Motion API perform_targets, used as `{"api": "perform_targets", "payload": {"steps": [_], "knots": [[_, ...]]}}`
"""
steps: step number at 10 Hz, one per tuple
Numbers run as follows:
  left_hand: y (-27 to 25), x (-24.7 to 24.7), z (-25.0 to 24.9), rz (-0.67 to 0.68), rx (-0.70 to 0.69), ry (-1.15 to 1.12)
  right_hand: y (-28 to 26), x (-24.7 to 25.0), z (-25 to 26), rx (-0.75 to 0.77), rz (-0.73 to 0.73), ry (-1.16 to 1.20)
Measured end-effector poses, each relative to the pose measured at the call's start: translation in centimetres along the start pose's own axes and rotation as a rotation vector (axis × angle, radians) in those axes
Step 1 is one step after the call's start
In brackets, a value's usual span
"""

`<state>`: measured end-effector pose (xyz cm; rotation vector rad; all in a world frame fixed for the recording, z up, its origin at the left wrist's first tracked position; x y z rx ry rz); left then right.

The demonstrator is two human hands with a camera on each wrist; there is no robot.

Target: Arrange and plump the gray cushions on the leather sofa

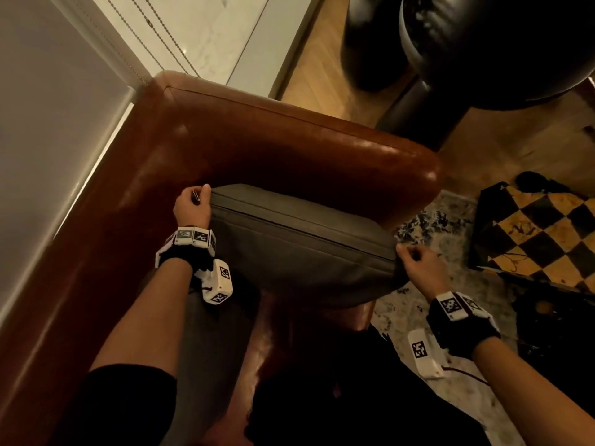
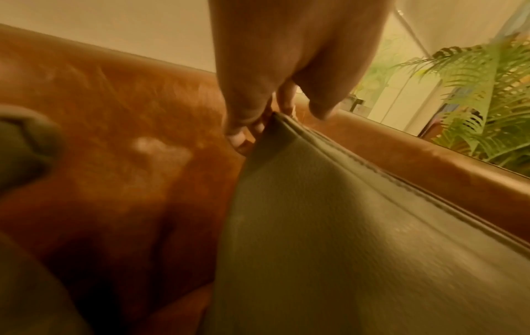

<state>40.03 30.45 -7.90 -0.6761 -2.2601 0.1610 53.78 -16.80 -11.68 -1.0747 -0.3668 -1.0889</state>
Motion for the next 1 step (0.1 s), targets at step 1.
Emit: {"api": "perform_targets", "payload": {"steps": [1], "knots": [[-2.23,0.76,-0.9,-0.008,-0.117,0.037,-0.22,0.35,2.48,0.04,-0.015,-0.065]]}}
Point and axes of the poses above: each hand's wrist, its own y-axis towards the middle knuckle, its own x-axis out of the back of the hand, z = x × y, the point moved 9 cm from there along y, towards the middle knuckle, and after that the axes turned 7 degrees about -y, right-handed, at the moved point
